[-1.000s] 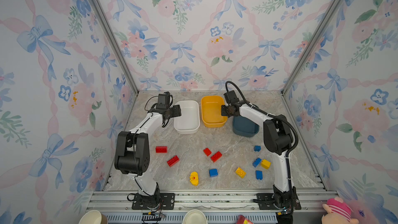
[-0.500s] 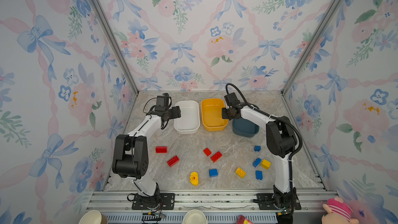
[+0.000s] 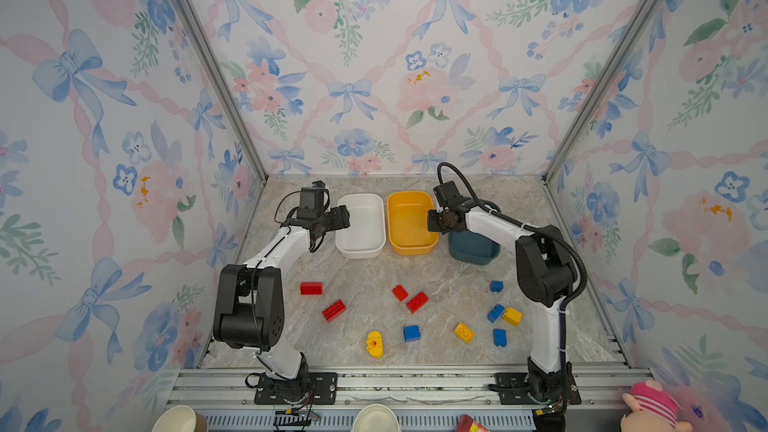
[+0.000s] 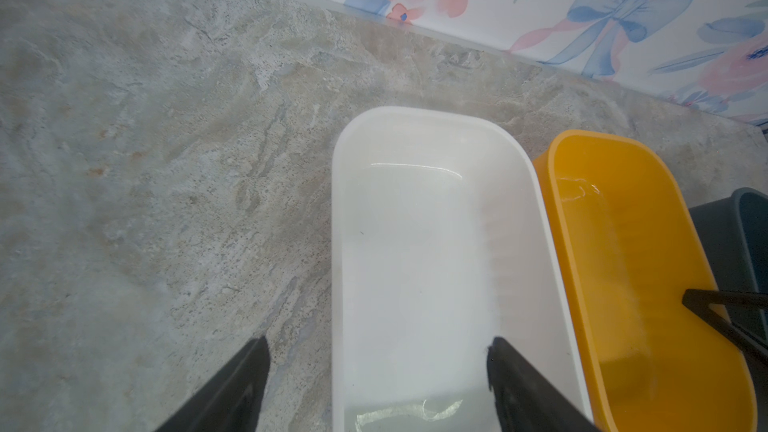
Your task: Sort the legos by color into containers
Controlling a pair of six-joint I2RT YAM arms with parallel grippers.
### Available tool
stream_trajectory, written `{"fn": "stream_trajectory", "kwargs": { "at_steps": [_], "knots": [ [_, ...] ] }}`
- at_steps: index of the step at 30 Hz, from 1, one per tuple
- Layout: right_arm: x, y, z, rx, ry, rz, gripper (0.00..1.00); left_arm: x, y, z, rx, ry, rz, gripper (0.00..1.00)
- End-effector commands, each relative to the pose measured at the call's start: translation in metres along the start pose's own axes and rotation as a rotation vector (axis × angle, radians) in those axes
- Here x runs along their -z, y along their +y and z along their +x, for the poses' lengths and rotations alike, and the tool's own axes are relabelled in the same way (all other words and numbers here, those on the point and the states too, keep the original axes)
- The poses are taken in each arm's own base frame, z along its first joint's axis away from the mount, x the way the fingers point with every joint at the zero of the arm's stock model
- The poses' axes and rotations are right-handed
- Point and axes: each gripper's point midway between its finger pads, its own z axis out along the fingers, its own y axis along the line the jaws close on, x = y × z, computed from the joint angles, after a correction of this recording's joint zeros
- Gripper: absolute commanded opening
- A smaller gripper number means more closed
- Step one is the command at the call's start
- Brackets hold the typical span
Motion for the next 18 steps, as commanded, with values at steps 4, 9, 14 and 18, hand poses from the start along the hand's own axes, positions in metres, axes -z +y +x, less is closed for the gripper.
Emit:
{"fn": "stream_trajectory", "kwargs": {
  "at_steps": [4,9,14,18],
  "knots": [
    [0.001,0.011,0.015,-0.002,0.047,-0.032,0.0,0.01,-0.001,-0.009,0.013,-0.037,0.019,0.85],
    [0.0,0.016,0.018,0.011,0.052,-0.045,0.0,0.01,-0.001,-0.01,0.013,-0.038,0.022,0.86],
    [0.0,0.019,0.019,0.026,0.054,-0.047,0.0,0.011,-0.001,-0.01,0.012,-0.04,0.023,0.86],
    [0.0,0.021,0.018,0.027,0.053,-0.059,0.09,0.012,0.0,-0.009,0.013,-0.04,0.021,0.87]
  ]
}}
